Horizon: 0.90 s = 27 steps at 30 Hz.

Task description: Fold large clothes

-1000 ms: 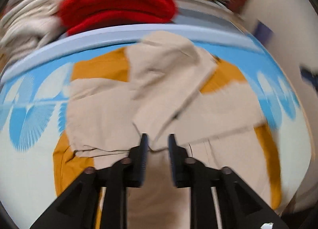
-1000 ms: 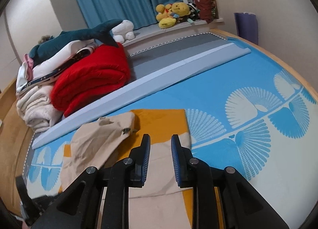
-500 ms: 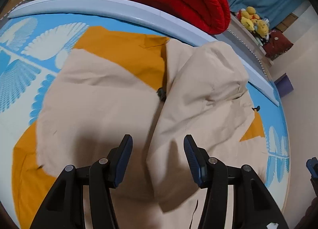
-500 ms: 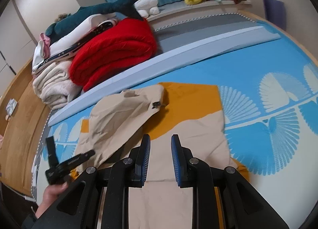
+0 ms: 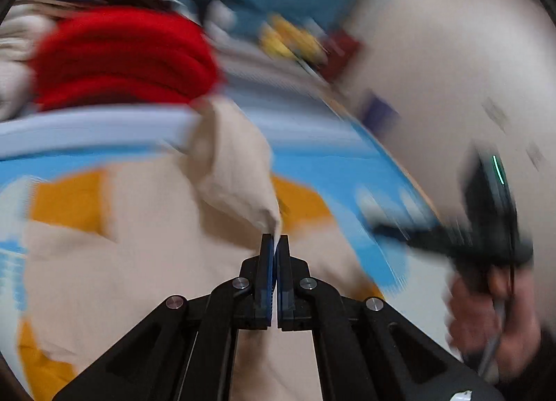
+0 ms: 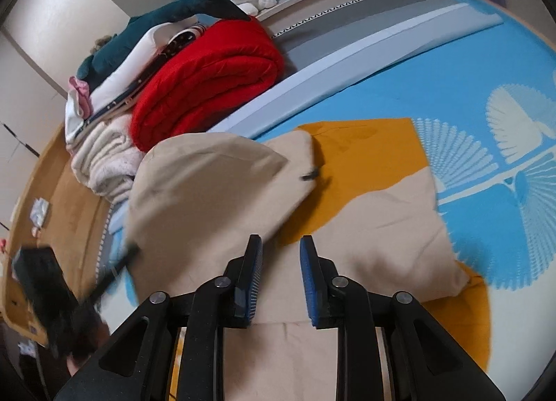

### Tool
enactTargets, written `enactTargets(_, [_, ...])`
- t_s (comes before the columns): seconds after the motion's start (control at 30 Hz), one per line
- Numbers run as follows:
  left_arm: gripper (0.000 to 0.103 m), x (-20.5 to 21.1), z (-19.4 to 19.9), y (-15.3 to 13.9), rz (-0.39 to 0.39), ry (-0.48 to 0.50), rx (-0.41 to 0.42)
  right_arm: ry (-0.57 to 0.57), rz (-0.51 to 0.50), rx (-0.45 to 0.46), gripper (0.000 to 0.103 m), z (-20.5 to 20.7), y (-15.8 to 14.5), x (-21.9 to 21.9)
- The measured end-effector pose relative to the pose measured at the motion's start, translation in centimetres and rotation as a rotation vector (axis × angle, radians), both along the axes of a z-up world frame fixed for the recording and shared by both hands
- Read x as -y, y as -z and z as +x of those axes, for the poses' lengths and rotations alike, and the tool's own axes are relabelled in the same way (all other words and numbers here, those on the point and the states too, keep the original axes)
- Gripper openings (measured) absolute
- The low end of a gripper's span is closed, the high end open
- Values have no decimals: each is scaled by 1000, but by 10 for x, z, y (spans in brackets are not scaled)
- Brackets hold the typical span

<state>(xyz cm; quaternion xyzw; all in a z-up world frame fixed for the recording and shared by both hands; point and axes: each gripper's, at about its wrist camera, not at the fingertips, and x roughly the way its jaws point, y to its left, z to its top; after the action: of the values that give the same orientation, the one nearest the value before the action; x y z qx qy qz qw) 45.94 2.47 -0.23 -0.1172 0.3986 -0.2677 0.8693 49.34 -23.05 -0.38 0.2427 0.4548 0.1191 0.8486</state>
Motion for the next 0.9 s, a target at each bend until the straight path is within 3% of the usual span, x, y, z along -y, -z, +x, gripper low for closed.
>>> enactTargets(0.1, [10, 55, -7, 59, 260, 178, -184, -4, 45, -25, 46, 4, 10, -5])
enactTargets(0.13, [10, 60, -7, 83, 354, 189, -273, -9, 52, -38, 47, 5, 13, -7])
enactTargets(0.17, [10, 54, -6, 93, 385, 165, -315, -15, 56, -58, 47, 7, 18, -10])
enactTargets(0.27, [10, 5, 7, 72, 177, 16, -340, -28, 58, -101, 48, 10, 31, -18])
enactTargets(0.33, [28, -26, 13, 56, 72, -85, -326, -46, 54, -116, 48, 12, 37, -26])
enactTargets(0.4, [35, -64, 18, 52, 31, -250, -332, -65, 40, -127, 48, 14, 43, -35])
enactTargets(0.5, [34, -94, 22, 71, 20, -399, -415, -105, 26, -135, 48, 15, 51, -52])
enactTargets(0.6, [35, -106, 26, 105, -67, -432, -568, -169, -21, -146, 49, 17, 63, -79])
enactTargets(0.7, [37, -112, 30, 124, -91, -451, -645, -215, -55, -155, 49, 16, 72, -98])
enactTargets(0.87, [38, -107, 28, 138, -188, -483, -673, -253, -260, -130, 48, 16, 82, -123])
enactTargets(0.9, [37, -102, 28, 136, -192, -483, -670, -237, -274, -114, 35, 16, 82, -122])
